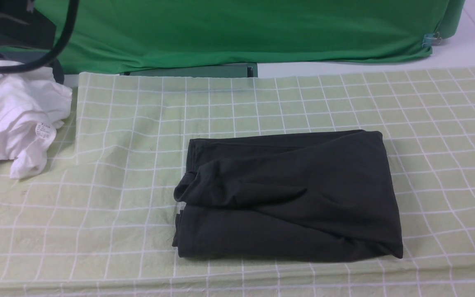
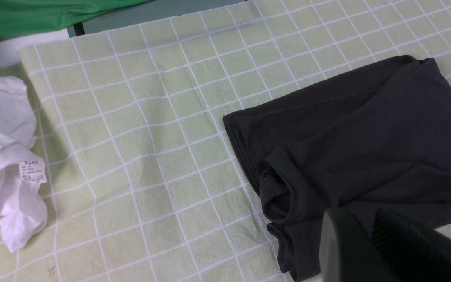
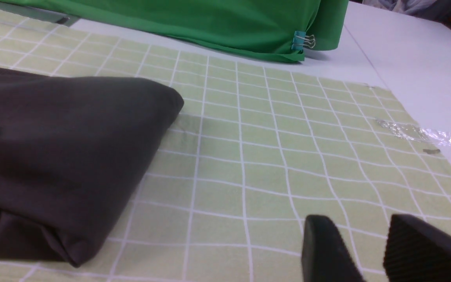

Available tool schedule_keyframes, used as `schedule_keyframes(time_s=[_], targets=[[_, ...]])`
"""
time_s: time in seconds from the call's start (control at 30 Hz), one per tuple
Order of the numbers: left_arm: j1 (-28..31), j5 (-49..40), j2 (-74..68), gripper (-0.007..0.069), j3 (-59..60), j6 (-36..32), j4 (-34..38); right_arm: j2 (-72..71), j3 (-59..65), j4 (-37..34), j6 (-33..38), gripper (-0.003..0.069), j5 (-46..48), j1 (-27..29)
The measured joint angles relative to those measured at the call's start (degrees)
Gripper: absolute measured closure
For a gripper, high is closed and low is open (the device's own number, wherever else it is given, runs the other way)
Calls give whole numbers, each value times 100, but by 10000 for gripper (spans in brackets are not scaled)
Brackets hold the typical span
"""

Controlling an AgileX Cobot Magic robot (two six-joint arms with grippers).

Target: Fold a long-sleeved shirt over a green coffee tablecloth.

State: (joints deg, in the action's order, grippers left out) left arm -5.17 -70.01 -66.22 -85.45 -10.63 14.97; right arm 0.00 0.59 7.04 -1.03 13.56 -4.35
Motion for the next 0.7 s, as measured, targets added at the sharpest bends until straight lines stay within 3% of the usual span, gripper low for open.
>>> schedule_keyframes(time_s=[0.7], targets=[[0,0,659,516,34,0,-14,0,0,-404,0,421,-41,25]])
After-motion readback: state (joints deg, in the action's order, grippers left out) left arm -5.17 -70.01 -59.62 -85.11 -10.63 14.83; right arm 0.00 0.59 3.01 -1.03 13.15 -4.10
